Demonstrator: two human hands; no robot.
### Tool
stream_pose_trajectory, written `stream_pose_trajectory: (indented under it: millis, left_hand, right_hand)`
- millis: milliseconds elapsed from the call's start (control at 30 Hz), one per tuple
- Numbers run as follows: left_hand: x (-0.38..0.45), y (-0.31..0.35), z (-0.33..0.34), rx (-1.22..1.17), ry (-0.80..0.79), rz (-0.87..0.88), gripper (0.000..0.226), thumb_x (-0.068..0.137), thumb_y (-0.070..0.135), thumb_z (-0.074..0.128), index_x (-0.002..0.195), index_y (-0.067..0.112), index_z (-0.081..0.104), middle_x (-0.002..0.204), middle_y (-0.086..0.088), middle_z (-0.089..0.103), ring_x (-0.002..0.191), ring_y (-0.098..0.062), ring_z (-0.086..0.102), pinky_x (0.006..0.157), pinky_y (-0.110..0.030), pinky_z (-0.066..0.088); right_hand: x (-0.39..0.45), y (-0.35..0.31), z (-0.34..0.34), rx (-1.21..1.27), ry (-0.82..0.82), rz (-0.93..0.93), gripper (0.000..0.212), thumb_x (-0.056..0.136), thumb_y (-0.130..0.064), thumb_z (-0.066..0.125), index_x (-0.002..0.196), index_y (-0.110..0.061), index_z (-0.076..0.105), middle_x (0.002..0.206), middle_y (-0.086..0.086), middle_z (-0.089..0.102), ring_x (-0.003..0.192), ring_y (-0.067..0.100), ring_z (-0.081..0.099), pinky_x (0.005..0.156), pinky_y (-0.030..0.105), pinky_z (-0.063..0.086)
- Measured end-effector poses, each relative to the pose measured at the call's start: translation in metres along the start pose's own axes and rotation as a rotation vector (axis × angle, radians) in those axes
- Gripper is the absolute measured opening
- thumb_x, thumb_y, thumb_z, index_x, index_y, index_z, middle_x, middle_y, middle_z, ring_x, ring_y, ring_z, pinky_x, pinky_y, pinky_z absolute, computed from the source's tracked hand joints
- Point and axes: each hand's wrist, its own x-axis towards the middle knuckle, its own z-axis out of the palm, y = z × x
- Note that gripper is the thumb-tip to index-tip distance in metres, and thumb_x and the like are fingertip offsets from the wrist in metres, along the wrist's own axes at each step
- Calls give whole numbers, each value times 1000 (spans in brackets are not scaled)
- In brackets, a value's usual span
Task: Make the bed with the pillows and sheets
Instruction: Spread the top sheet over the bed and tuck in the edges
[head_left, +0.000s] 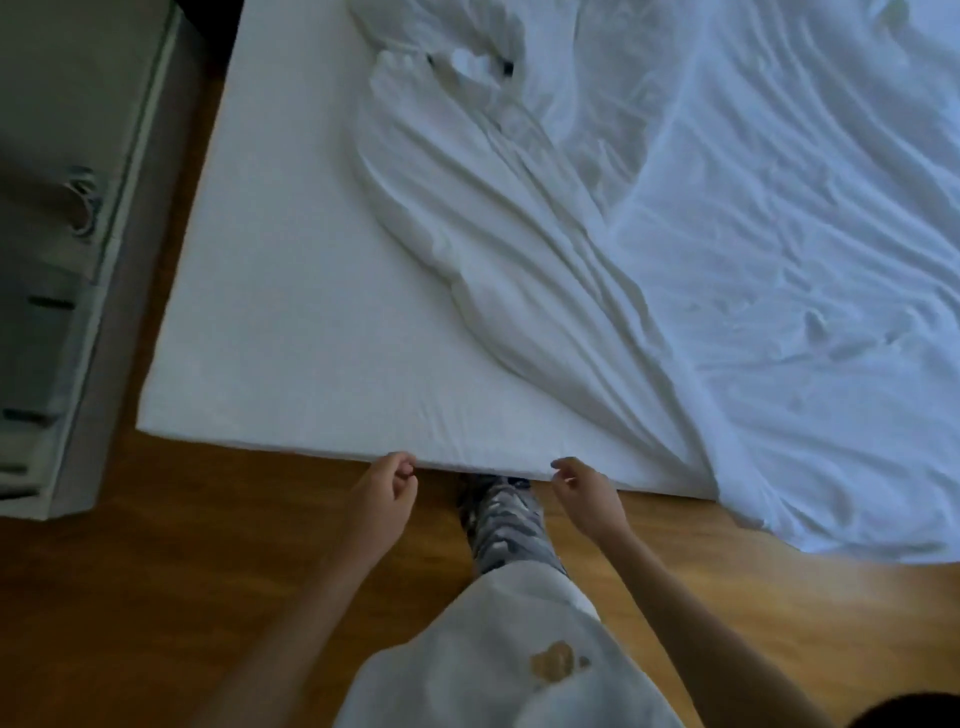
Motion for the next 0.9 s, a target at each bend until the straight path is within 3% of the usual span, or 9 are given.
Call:
stream_pose_trajectory:
  millis: [100, 200, 300, 400, 500, 567, 667, 800, 900]
  left_hand:
    - [88, 20, -9, 69, -61, 54, 31, 96, 17, 55, 127, 19, 56, 116, 8, 60, 94, -3, 55, 78, -15, 41]
    - [192, 46, -8, 134, -74, 159, 34, 95, 15, 56, 129, 18, 55, 121, 6, 59, 99, -6, 55, 82, -20, 43]
    - [293, 76, -1, 192, -58, 267, 35, 90, 10, 61, 125, 12, 57, 120, -2, 59, 107, -18, 59, 84, -29, 47]
    - [401, 117, 1, 404, -47, 547, 46, 82, 4, 63, 127, 11, 58, 125, -8, 56, 114, -28, 55, 84, -38, 52]
    - [493, 172, -1, 564, 29, 740, 63, 78, -7, 56, 138, 12, 51, 142, -17, 45, 127, -36, 46, 89, -47, 50]
    - [541, 211, 0, 684, 79, 831, 75, 78, -11, 51, 148, 14, 37, 153, -21, 29, 138, -39, 32, 102, -48, 40]
    - [592, 256, 0, 874, 8, 954, 86, 81, -8, 51, 155, 17, 15, 161, -18, 8, 148, -33, 10, 118, -40, 15]
    - [628, 265, 6, 1199, -143, 983, 99, 83, 32, 67, 155, 18, 1, 161, -13, 10, 149, -26, 5, 121, -41, 1]
    - [627, 235, -3, 1478, -350, 848, 93, 82, 56, 64, 153, 25, 13, 154, -9, 31, 144, -22, 23, 119, -43, -4]
  right_hand:
    - [81, -36, 0, 21, 78, -5, 32, 97, -28, 53, 127, -20, 57, 125, -1, 61, 105, 12, 59, 80, 23, 45]
    - [174, -71, -15, -9, 207, -85, 37, 96, -27, 56, 131, -19, 53, 134, 2, 52, 120, 20, 50, 91, 31, 45]
    - [256, -98, -43, -131, 521, -192, 51, 87, -26, 68, 133, -13, 52, 133, 11, 52, 122, 32, 48, 99, 41, 42]
    - [339, -116, -88, -230, 741, -140, 74, 81, -41, 72, 141, -13, 40, 142, 19, 42, 131, 37, 38, 111, 47, 28]
    - [397, -122, -128, -197, 684, 22, 96, 80, -55, 67, 152, -16, 17, 156, 18, 20, 144, 34, 16, 119, 44, 10]
    - [425, -121, -144, -125, 612, 94, 106, 75, -59, 69, 153, -18, 10, 155, 16, 24, 141, 34, 23, 116, 43, 19]
    - [446, -122, -141, 148, 349, 195, 110, 70, -62, 73, 152, -22, 11, 142, 13, 46, 126, 35, 46, 100, 39, 38]
    - [439, -145, -86, 79, 76, 101, 88, 74, -67, 65, 139, -14, 37, 128, 10, 58, 116, 31, 54, 91, 35, 42]
    - [416, -159, -42, 91, -31, -23, 70, 80, -60, 62, 132, -16, 45, 108, 8, 64, 99, 29, 60, 83, 36, 49]
